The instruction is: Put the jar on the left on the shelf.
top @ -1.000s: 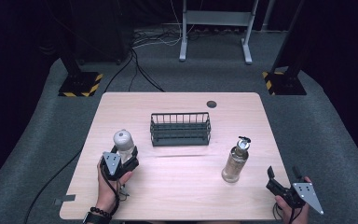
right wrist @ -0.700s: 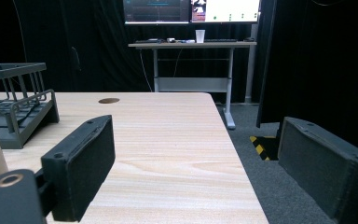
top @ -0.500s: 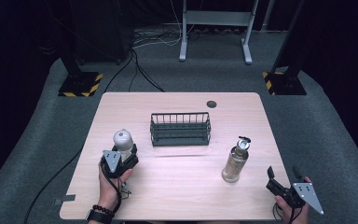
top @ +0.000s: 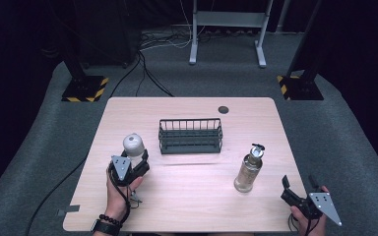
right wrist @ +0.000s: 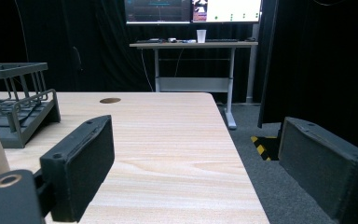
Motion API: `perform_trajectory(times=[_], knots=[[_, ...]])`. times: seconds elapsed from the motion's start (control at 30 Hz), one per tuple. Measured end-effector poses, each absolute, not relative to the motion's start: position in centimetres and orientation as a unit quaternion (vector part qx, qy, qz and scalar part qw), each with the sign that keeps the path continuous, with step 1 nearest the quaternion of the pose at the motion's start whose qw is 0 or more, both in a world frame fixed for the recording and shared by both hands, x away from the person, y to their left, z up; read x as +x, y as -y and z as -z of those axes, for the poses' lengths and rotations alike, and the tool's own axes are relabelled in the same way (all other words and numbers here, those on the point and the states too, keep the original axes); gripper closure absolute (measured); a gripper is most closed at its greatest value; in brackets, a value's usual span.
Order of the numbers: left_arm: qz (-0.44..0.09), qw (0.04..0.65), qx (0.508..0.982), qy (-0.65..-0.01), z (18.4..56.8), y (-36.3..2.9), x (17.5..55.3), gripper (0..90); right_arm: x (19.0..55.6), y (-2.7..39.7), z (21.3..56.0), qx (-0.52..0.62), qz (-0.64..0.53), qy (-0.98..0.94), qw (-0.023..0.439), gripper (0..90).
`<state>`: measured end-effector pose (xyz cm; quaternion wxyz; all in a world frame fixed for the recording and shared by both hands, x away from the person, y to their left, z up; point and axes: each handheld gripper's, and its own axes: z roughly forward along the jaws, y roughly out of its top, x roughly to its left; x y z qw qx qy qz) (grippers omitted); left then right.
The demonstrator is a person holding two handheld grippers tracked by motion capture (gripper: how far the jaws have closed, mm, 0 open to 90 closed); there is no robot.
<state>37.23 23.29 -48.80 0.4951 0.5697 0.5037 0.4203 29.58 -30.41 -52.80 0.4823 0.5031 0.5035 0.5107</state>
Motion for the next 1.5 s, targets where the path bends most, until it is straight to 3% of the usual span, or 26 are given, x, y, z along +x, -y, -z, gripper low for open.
perform_trajectory(times=[1.5], knots=[[-0.398, 0.546, 0.586, -0.447, 40.7, -17.6, 39.3, 29.7, 29.5, 30.4, 52.8, 0.499, -0.514, -0.506, 0.480, 6.6]])
